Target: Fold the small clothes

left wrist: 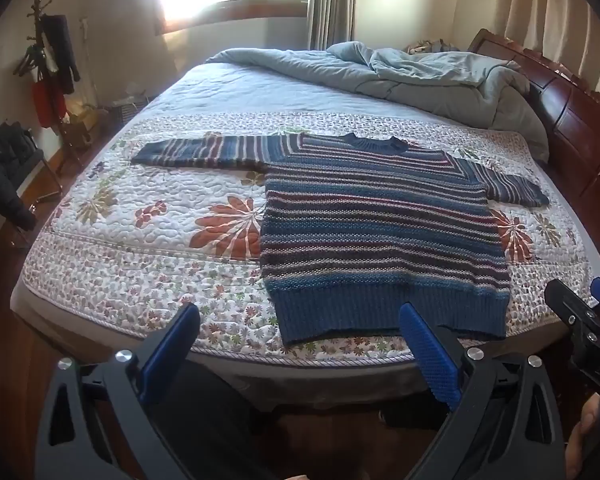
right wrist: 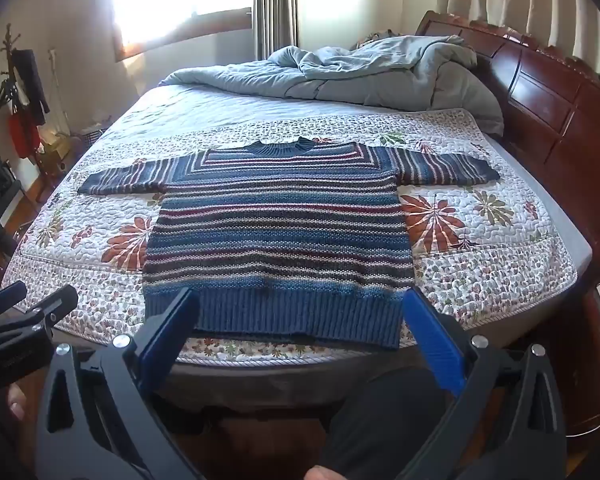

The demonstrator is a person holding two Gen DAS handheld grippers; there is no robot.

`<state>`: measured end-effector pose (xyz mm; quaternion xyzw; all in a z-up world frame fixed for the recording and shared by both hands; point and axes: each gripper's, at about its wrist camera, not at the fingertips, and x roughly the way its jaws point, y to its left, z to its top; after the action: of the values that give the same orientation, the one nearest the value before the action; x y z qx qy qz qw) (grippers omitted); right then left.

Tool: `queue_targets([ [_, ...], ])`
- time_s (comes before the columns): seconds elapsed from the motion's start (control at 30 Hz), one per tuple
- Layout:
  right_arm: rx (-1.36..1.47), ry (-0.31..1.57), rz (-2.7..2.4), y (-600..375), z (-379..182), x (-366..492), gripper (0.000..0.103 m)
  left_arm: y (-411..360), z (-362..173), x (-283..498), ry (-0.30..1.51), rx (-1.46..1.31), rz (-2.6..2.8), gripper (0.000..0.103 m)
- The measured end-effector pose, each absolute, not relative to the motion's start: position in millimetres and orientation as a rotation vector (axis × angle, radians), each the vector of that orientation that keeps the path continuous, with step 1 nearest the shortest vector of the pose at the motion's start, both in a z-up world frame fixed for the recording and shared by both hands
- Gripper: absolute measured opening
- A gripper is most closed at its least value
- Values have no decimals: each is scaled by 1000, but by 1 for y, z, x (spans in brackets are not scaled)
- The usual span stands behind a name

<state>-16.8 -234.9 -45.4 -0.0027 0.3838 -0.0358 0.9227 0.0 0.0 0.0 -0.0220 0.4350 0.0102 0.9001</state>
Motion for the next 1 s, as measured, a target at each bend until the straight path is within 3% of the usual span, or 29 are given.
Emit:
queue_targets([
  [1.0, -12, 792, -77, -236, -44, -14, 101, 0, 5, 0, 895, -58, 27, 99],
])
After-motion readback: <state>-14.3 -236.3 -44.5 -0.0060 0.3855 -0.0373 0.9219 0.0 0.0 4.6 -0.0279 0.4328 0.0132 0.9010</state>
